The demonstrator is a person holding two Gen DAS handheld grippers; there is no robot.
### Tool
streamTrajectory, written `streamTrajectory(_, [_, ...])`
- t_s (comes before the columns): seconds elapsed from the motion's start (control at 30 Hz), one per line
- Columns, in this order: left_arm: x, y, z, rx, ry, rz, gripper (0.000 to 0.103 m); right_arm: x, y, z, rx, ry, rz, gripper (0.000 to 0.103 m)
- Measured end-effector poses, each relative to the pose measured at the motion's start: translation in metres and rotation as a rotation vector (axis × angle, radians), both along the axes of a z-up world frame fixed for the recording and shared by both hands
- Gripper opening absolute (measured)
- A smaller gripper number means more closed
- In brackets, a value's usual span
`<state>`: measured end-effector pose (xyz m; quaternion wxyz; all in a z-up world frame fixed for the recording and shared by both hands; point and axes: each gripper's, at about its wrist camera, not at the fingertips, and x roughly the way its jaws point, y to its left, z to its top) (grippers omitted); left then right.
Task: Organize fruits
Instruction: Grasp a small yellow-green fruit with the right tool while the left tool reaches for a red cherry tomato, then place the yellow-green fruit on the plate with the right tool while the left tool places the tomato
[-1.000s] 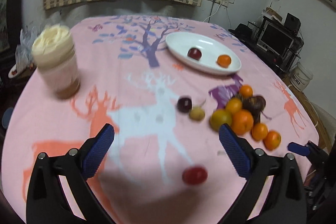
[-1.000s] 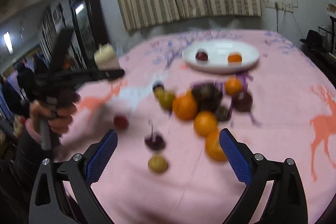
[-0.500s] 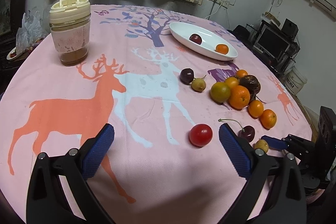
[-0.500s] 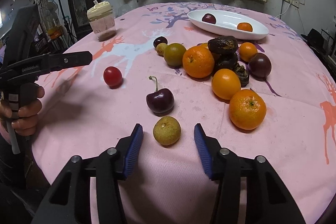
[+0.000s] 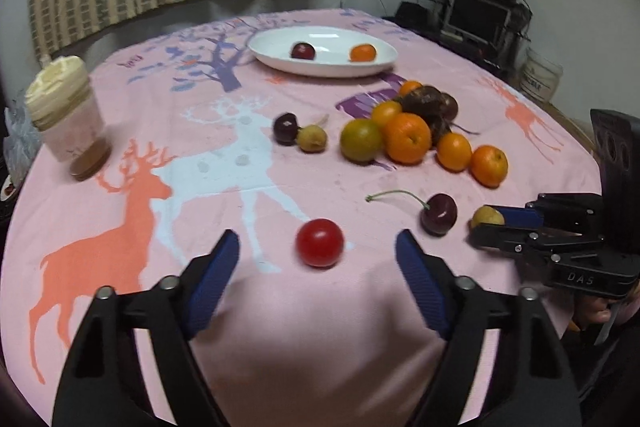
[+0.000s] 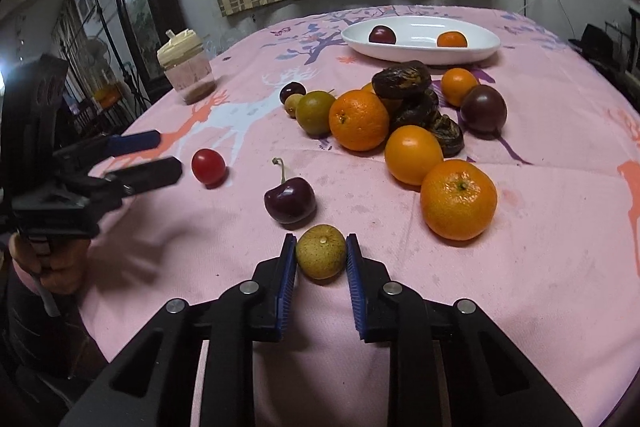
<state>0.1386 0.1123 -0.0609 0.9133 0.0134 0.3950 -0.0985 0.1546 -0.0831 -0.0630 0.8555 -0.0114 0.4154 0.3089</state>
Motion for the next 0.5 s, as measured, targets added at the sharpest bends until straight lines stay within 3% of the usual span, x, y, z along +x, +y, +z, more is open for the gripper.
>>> streamTrajectory(0.07, [0.009, -0.002, -0.005, 0.0, 0.035, 0.003, 0.059, -0.001, 0.001, 0.0, -0.001, -0.003, 0.002, 0.025])
streamTrajectory(0.2, [0.018, -0.005, -0.009, -0.003, 0.068, -0.006, 0.056, -0.001, -0.002, -0.001, 0.018, 0.003, 0.004, 0.025])
streamTrajectory(0.37, [0.026, -0.011, -0.019, 0.033, 0.125, -0.005, 0.035, 0.0, -0.005, -0.001, 0.041, 0.013, 0.007, 0.025])
streamTrajectory(0.5, [0.027, -0.01, -0.02, 0.032, 0.129, 0.004, 0.028, 0.0, -0.007, -0.001, 0.051, 0.013, 0.011, 0.025])
